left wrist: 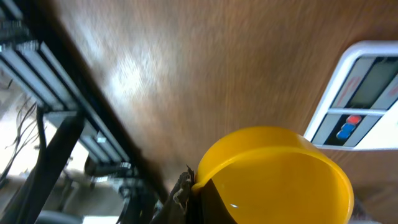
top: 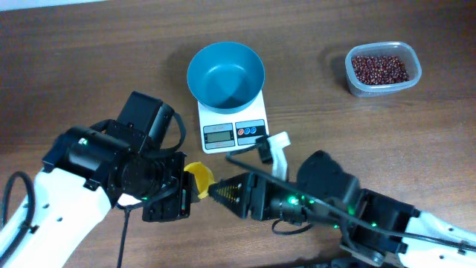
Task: Scoop item into bowl and weigh 50g on scale
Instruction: 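Lift the scoop with the left gripper toward the right gripper, then grasp the scoop handle with the right gripper from the left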
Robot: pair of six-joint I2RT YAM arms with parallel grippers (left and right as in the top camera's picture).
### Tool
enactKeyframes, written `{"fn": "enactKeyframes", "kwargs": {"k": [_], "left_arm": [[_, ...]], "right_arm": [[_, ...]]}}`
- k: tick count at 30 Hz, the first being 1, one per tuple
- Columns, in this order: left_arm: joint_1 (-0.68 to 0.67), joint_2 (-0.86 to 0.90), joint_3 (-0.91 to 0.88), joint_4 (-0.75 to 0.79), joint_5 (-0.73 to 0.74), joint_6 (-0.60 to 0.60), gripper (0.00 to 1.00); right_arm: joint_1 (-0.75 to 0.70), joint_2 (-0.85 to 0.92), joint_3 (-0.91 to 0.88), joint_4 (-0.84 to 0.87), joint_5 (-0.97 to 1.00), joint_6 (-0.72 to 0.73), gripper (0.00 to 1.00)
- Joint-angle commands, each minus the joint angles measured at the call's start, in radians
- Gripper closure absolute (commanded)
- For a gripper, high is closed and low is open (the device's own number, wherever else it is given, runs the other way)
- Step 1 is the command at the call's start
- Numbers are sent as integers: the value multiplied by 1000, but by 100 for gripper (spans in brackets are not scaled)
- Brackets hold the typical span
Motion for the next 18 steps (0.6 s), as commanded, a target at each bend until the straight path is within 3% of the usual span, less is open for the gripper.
{"fn": "enactKeyframes", "kwargs": {"k": [1, 18], "left_arm": [[-5, 2, -4, -1, -67, -20, 100], [-5, 2, -4, -57, -49, -20, 99]], "right_arm": [[19, 39, 13, 8, 10, 1, 50], [18, 43, 13, 12, 51, 69, 73]]}}
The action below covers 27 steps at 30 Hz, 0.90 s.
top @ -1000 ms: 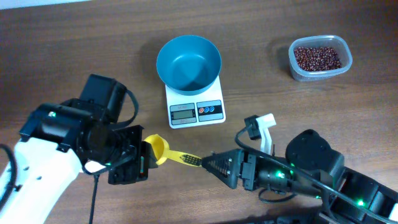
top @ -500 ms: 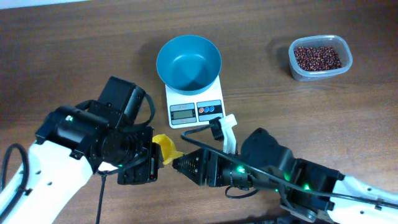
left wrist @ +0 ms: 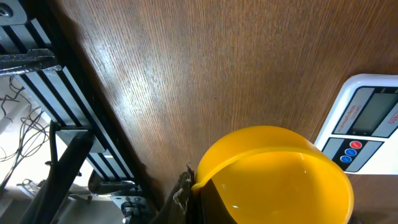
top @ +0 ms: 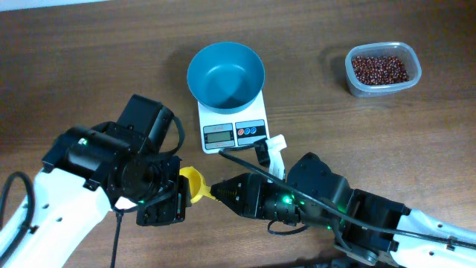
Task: Scoop item into bowl and weigh 50g on scale
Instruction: 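Grasp the scoop handle with the right gripper from the left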
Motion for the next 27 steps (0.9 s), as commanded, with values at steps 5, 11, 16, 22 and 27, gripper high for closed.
{"fn": "enactKeyframes", "kwargs": {"k": [5, 11, 16, 22, 27], "left_arm": [[-5, 2, -4, -5, 3, -13, 99], [-5, 2, -4, -6, 4, -13, 97], [-5, 2, -4, -12, 3, -13, 96], [-5, 2, -4, -13, 3, -13, 96], [-5, 2, -4, -13, 3, -13, 96]], "right_arm": [[6, 2, 13, 6, -20, 51, 77], [6, 2, 13, 45, -68, 50, 83], [6, 2, 13, 45, -71, 51, 87], [6, 2, 13, 45, -71, 58, 89], [6, 2, 13, 45, -71, 84, 92]]}}
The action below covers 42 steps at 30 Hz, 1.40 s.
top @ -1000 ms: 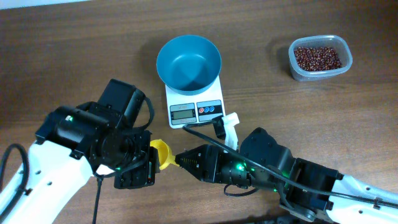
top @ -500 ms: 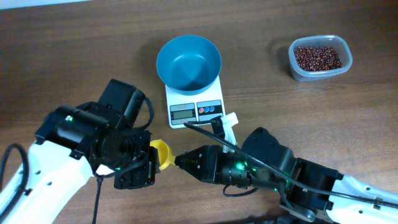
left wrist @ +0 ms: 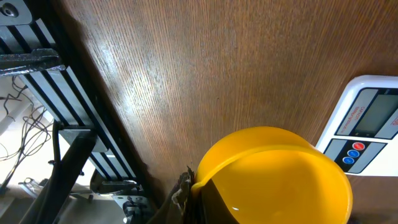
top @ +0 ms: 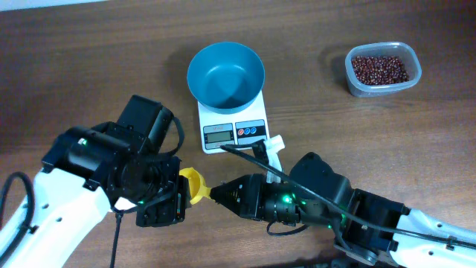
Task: Scoop item into bowl and weigh 50g on scale
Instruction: 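Grasp the scoop handle with the right gripper from the left, then release the scoop with the left gripper and withdraw it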
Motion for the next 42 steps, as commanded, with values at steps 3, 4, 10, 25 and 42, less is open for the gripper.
{"fn": "enactKeyframes", "kwargs": {"k": [3, 4, 10, 25, 42], "left_arm": [[-5, 2, -4, -5, 0, -13, 95], [-5, 2, -4, -5, 0, -13, 95], [-5, 2, -4, -38, 0, -13, 3], [-5, 2, -4, -39, 0, -13, 1], [-5, 2, -4, -39, 0, -13, 1]], "right_arm": [[6, 0, 13, 10, -28, 13, 96], [6, 0, 13, 8, -29, 13, 96], [6, 0, 13, -10, -85, 12, 96], [3, -20, 13, -124, -24, -186, 96], [-29, -698, 13, -848, 203, -237, 96]]}}
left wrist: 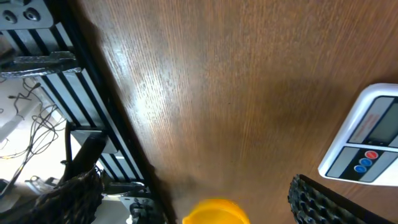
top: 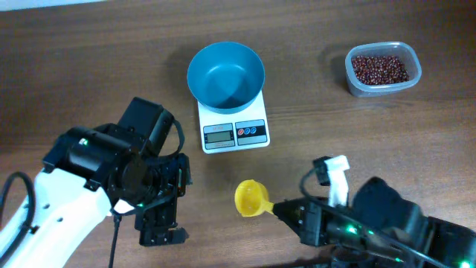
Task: Scoop item into bowl and weigh 50g on scale
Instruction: 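Release the scoop with the left gripper and withdraw it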
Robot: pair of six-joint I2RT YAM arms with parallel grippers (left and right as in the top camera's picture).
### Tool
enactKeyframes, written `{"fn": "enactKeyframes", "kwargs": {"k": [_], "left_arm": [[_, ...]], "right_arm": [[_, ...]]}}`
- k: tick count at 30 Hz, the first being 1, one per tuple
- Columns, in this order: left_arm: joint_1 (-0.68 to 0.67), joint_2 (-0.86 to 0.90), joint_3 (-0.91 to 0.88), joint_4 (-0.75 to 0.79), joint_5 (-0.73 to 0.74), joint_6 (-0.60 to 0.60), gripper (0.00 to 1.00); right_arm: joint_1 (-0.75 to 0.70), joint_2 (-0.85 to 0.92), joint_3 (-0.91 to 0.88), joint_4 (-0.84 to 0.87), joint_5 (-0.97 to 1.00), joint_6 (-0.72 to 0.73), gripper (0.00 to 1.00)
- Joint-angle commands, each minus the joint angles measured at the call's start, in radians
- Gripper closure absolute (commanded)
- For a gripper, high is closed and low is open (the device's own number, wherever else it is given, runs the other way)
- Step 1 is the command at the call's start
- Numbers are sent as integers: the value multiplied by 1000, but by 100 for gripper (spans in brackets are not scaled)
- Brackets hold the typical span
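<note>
The yellow scoop [top: 251,197] hangs over the table below the scale, its handle pointing right into my right gripper [top: 281,211], which is shut on it. My left gripper [top: 177,201] stands open to the scoop's left, apart from it. In the left wrist view the gripper [left wrist: 196,202] has its fingers [left wrist: 320,199] spread wide, with the scoop's bowl [left wrist: 214,213] low between them. A blue bowl [top: 225,73] sits empty on the white scale [top: 234,132]. The clear tub of red beans [top: 382,68] is at the far right.
The right arm's body [top: 387,219] fills the lower right corner, and the left arm [top: 82,179] the lower left. In the left wrist view a metal frame [left wrist: 56,74] shows beyond the table's edge.
My left gripper has opened and let go of the scoop. The right gripper now has the scoop and has moved right and down with it, away from the left gripper.
My left gripper held the yellow scoop by its bowl below the scale while the right gripper's tip came up to the handle. The two stayed together at the scoop for the later moments. Now the scoop is with the right gripper, and the left is open.
</note>
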Motion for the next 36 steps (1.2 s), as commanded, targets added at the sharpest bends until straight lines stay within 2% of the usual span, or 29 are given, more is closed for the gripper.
{"fn": "enactKeyframes", "kwargs": {"k": [1, 4, 12, 17, 20, 27, 28, 30, 32, 33, 34, 36], "left_arm": [[-3, 2, -3, -5, 0, -8, 1], [-3, 2, -3, -5, 0, -8, 1], [-3, 2, -3, -5, 0, -8, 1], [-3, 2, -3, -5, 0, -8, 1], [-3, 2, -3, -5, 0, -8, 1], [-3, 2, -3, 10, 1, -6, 1], [0, -1, -3, 15, -10, 68, 1], [43, -3, 6, 20, -169, 286, 1], [121, -7, 26, -41, -244, 413, 1], [197, -9, 51, -79, -297, 537, 1], [265, -13, 77, -84, -327, 713, 1], [361, -16, 121, -89, -343, 1007, 1]], "right_arm": [[-3, -111, 6, -29, 73, -16, 96], [-3, -170, 8, -5, 150, -15, 96], [-3, -174, 8, 32, 116, -75, 96], [-3, -174, 9, 22, 117, -305, 96], [-3, -174, 41, -53, 125, -389, 96], [-3, -174, 201, -349, 155, -389, 96], [-3, -174, 242, -386, 155, -389, 96], [-3, -174, 296, -442, 155, -389, 96], [-3, -174, 320, -493, 154, -389, 96], [-3, -174, 322, -520, 154, -388, 96], [-3, -174, 322, -530, 154, -388, 96], [-3, -174, 322, -529, 159, -388, 96]]}}
